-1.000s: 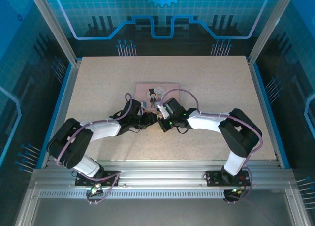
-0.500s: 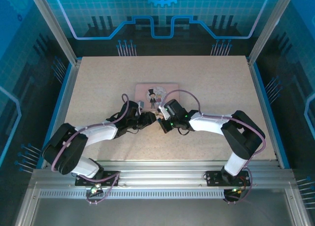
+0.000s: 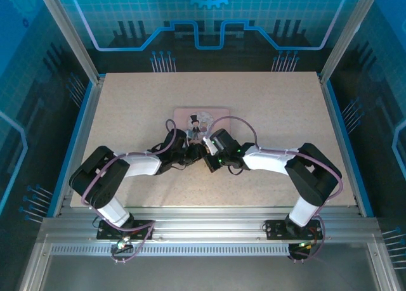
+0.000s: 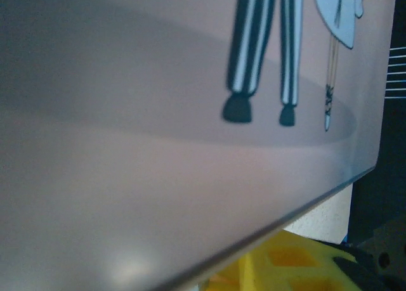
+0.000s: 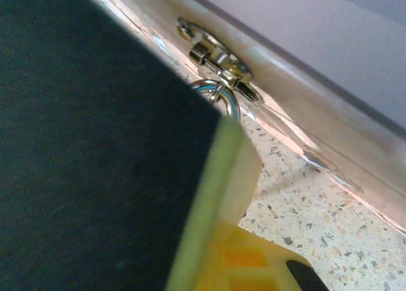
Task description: Unlock the padlock with the key
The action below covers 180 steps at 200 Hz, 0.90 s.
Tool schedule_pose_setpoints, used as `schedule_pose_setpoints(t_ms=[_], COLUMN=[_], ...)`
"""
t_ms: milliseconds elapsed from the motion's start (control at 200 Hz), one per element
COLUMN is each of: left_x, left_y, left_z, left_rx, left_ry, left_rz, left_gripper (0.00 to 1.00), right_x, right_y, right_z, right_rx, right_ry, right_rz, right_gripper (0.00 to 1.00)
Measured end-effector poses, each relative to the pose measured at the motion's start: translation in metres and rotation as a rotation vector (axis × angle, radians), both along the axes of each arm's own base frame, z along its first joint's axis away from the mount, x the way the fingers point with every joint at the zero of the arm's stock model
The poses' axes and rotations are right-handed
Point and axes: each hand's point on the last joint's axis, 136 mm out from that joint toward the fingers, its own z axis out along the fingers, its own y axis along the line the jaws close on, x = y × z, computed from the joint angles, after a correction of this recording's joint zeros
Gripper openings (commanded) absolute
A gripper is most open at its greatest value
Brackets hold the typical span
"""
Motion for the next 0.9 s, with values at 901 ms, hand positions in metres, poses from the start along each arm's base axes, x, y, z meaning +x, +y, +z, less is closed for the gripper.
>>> schedule_pose_setpoints(t_ms=[901], left_x=[0.002], left_y=[-0.002], left_z=[0.003], left_rx=[-0.017], left_ry=[0.024], left_rz=[-0.021], left_gripper=[0.00], right_x=[-0.011], right_y=[-0.015], right_z=[0.032], right_rx=[0.061], right_ry=[-0.050], right_rz=[-0.032], right_gripper=[0.35])
